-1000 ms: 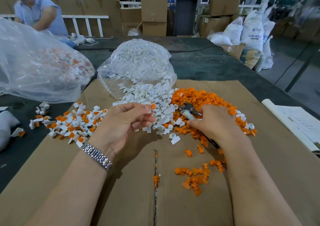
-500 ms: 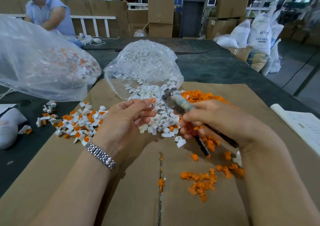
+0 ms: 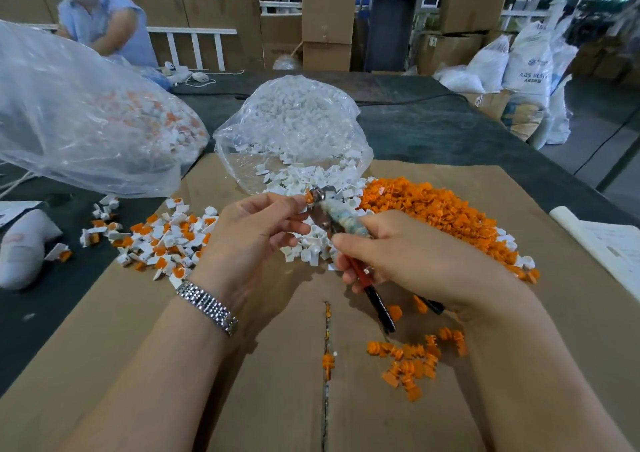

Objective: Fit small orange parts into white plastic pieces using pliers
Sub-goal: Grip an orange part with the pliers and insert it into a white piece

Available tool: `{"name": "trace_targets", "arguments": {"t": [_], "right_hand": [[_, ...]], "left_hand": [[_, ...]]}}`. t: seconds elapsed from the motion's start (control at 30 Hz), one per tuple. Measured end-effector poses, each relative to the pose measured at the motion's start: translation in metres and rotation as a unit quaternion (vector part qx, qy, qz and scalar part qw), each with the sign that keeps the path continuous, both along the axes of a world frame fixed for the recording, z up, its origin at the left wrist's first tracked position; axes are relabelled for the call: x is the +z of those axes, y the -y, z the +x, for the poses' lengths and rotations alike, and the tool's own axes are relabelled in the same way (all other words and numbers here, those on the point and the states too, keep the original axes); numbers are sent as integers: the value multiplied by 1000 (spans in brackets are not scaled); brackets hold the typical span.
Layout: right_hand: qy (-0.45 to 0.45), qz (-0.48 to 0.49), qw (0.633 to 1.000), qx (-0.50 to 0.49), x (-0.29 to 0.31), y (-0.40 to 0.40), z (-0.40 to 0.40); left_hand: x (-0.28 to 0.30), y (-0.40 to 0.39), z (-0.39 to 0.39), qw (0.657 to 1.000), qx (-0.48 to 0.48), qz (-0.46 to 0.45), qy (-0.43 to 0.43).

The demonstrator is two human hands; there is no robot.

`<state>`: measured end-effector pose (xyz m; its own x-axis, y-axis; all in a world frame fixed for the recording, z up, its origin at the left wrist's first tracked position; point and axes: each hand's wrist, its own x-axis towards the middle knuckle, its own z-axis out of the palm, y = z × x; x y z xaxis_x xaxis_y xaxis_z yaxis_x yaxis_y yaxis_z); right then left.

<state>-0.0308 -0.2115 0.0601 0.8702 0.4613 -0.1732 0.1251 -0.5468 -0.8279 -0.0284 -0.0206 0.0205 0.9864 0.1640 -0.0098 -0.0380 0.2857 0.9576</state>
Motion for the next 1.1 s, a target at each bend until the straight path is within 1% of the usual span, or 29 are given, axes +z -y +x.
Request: {"name": "trace_targets", "arguments": {"t": [0.2,0.3,0.47,0.57,0.67,0.8,0.87,0.93,0.97,1.0,1.03,1.07,1.1], "right_hand": [[49,-42,998,-15,-3,-7,-3],[87,-83,993,-19,-2,-11,-5],[111,-96,988,-49,-4,-18,-6],[105,-91,988,-71,-9,-21,-4],[88,-90,990,-60,-11,-17,0],[0,-17,1000,-17,-5,-5,2],[0,-8,1000,-27,-1,5,5],[46,-21,996,-70,2,16,11],[82,-48,991,-96,2,21,16],[119,-85,982,-119,1,26,21],[149,-124,971,-138,-2,29,26],[170,-159,961,-152,-7,32,30],[181,-188,951,-168,-13,34,33]], "left_hand": [[0,2,0,1000,-3,10,8],[-1,0,0,1000,-4,11,6],[-3,0,0,1000,-6,7,3],[-3,-1,1,1000,-7,4,6],[-4,-2,1,1000,-15,10,5],[-6,-4,3,1000,-12,14,7],[-7,-8,3,1000,0,22,8],[-8,-13,4,996,40,74,-2],[-9,-15,4,990,72,123,-9],[-10,-17,5,974,113,195,-16],[-11,-19,6,945,158,284,-25],[-12,-23,7,906,200,371,-38],[-12,-26,7,866,237,438,-51]]}}
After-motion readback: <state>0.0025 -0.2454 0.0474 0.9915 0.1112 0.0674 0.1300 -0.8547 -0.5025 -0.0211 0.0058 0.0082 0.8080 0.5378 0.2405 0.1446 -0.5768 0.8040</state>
